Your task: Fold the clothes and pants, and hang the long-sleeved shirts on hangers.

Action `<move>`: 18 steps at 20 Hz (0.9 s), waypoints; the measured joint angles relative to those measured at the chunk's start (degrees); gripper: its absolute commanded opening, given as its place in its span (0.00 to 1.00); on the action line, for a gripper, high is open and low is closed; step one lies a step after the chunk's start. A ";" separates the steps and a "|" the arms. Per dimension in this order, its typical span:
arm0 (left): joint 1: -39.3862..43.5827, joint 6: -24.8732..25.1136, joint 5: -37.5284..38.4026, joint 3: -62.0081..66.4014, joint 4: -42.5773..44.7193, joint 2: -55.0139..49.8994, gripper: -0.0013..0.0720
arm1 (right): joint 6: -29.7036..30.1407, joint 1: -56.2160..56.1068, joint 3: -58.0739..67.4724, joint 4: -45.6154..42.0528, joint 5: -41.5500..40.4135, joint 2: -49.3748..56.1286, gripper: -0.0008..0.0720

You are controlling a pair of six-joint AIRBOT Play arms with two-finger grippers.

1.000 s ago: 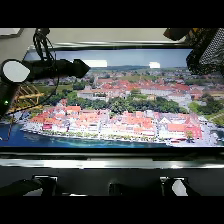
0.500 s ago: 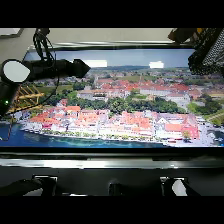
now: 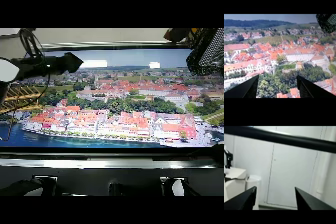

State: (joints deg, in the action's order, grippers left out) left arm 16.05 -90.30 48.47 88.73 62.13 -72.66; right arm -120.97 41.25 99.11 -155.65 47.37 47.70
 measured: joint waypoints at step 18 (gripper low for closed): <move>-11.04 7.96 15.54 -3.74 12.81 10.43 0.06 | 45.03 -47.39 -0.37 69.48 6.93 25.09 0.08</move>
State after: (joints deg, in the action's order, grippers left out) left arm 5.02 -82.35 64.01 84.99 74.94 -62.24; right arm -75.94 -6.13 98.74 -86.17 54.30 72.79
